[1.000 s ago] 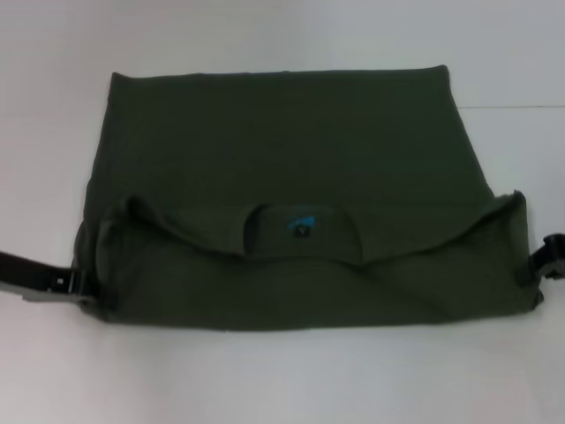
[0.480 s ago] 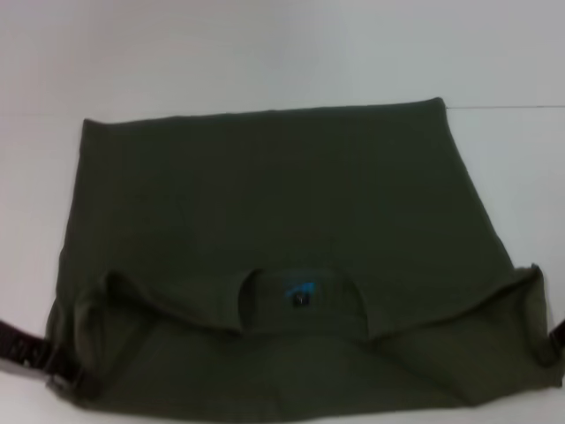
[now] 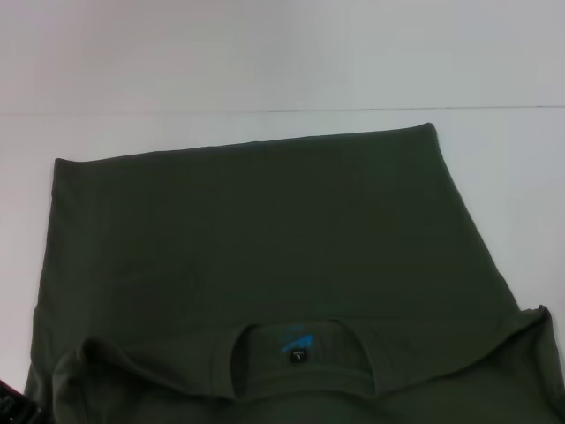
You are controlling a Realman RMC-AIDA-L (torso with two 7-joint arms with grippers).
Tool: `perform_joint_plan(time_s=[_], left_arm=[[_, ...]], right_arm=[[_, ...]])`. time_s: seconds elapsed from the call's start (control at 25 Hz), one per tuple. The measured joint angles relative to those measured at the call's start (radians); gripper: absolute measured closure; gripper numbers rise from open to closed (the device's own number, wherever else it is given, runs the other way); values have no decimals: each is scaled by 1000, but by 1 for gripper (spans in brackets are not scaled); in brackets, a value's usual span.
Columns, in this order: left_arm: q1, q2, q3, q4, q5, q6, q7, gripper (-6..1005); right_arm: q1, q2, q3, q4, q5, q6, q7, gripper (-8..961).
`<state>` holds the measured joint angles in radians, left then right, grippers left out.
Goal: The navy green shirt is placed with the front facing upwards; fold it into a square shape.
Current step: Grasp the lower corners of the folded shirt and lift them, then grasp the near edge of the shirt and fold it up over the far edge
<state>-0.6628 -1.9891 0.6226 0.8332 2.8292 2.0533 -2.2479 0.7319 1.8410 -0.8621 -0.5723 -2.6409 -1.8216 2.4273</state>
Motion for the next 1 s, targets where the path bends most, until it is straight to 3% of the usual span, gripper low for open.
perform_joint_plan(time_s=[0.24,0.64,0.8,1.0], left_arm=[[-10,5,-24,2,-6,-5,-1,941],[-58,60,-239,14,-35,-20,21,940],[-59,69,-281,26,-75,-59,21,940],[-52,83,-350,28,-141,-131,20,940]], right_arm=[[-8,-5,26,-14,5,-7,-8,936],[-7,-26,281,-62,10,-33,-34,936],[-2,-34,379,-63,14,3,-34,936],[-9,-41,424,-62,76,70,-21,936]])
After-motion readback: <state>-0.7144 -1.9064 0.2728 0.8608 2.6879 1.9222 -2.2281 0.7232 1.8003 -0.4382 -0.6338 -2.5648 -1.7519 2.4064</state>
